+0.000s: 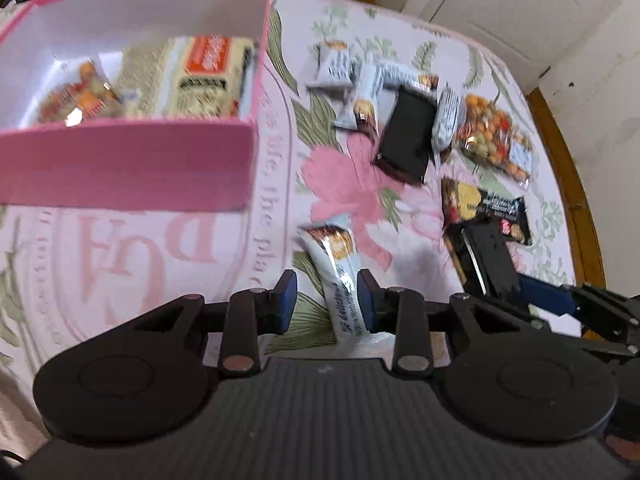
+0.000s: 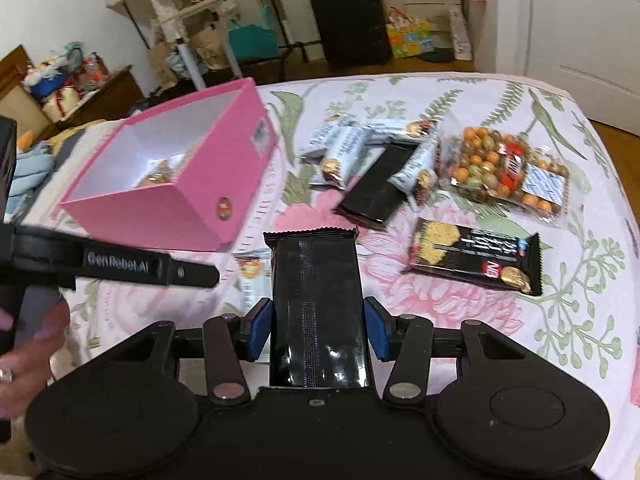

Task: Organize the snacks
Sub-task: 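Carry the white bar and black bar over the pink box and drop them in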

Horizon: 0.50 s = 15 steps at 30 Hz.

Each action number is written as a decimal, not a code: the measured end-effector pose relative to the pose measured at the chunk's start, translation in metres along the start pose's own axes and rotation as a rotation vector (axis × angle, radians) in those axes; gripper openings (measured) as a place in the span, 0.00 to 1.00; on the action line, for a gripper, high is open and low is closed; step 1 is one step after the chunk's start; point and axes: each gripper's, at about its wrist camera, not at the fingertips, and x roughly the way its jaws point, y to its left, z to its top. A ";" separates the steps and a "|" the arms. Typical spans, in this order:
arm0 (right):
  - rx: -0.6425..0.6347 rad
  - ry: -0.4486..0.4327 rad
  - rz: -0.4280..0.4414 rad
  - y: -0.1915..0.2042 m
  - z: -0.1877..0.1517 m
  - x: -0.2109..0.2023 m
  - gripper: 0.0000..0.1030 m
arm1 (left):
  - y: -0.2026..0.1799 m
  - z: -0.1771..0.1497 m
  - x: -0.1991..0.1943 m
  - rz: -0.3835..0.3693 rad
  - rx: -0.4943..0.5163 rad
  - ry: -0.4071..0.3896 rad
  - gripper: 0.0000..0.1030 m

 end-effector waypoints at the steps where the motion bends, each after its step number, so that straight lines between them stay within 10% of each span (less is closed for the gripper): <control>1: 0.011 0.003 -0.006 -0.004 -0.001 0.002 0.53 | -0.003 -0.002 0.007 0.007 0.001 0.011 0.31; 8: 0.022 0.038 -0.061 -0.025 -0.004 0.012 0.53 | -0.028 -0.005 0.044 0.083 0.043 0.053 0.45; 15: 0.034 0.044 -0.054 -0.029 -0.011 0.011 0.53 | -0.038 -0.007 0.045 0.080 0.088 0.075 0.27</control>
